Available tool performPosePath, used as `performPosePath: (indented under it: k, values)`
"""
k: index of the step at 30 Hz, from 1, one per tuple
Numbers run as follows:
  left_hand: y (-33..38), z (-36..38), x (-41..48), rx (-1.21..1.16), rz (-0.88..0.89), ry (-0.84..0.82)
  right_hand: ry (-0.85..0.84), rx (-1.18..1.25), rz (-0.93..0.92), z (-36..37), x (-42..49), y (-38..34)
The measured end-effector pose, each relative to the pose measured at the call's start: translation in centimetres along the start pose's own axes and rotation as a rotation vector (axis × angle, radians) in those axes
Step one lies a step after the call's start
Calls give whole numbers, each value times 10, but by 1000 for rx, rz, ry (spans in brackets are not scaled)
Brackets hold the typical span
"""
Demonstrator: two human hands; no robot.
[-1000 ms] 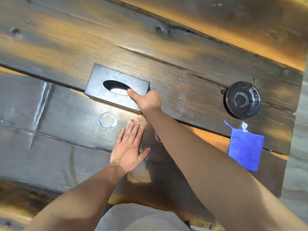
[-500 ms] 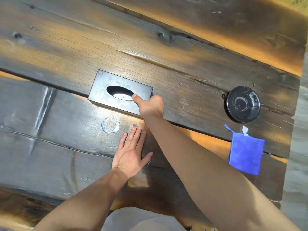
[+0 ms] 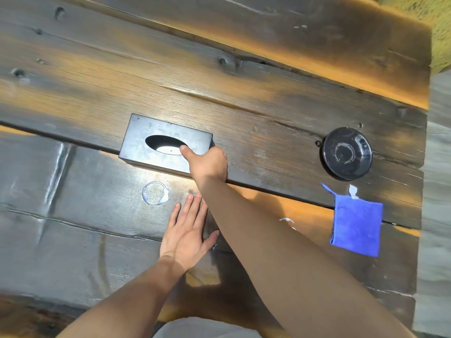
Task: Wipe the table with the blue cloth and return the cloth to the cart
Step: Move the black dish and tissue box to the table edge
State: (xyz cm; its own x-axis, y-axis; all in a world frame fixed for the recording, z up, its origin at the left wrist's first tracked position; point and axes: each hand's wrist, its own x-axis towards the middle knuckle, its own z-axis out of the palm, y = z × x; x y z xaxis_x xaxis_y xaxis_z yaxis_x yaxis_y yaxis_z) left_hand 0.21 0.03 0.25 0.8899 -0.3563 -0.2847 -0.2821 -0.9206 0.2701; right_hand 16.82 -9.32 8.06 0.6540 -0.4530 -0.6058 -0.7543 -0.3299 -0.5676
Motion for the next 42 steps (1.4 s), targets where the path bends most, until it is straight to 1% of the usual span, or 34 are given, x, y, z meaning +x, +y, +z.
performPosePath:
  k: [5, 10, 16, 19, 24, 28, 31, 32, 34, 36, 38, 40, 42]
  values:
    - [1, -2, 0, -21, -7, -10, 43, 26, 20, -1, 1, 1]
    - [1, 3, -1, -15, -17, 60, 48, 13, 22, -12, 4, 8]
    - [-2, 9, 0, 37, -5, 76, 47, 70, 16, -45, 13, 28]
    - [-3, 13, 0, 57, 16, 91, 69, 144, -13, -78, 20, 45]
    - [-3, 9, -2, 24, 21, 85, 158, 267, 28, -154, 40, 77]
    - [4, -7, 5, -133, -74, 122, 253, 294, 53, -226, 58, 101]
    - [22, -24, 33, -234, -177, 203, 329, 332, 58, -277, 75, 115]
    - [32, -28, 47, -270, -188, 233, 352, 344, 59, -293, 82, 117]
    - [56, -35, 80, -331, -149, 251, 386, 347, 55, -322, 94, 119]
    - [83, -38, 114, -344, -69, 217, 413, 352, 37, -346, 110, 119]
    - [110, -35, 145, -305, -13, 140, 432, 372, 28, -365, 130, 119]
    - [132, -27, 170, -241, 13, 65, 434, 393, 42, -381, 153, 120]
    - [146, -16, 185, -174, 24, 41, 420, 403, 71, -394, 175, 118]
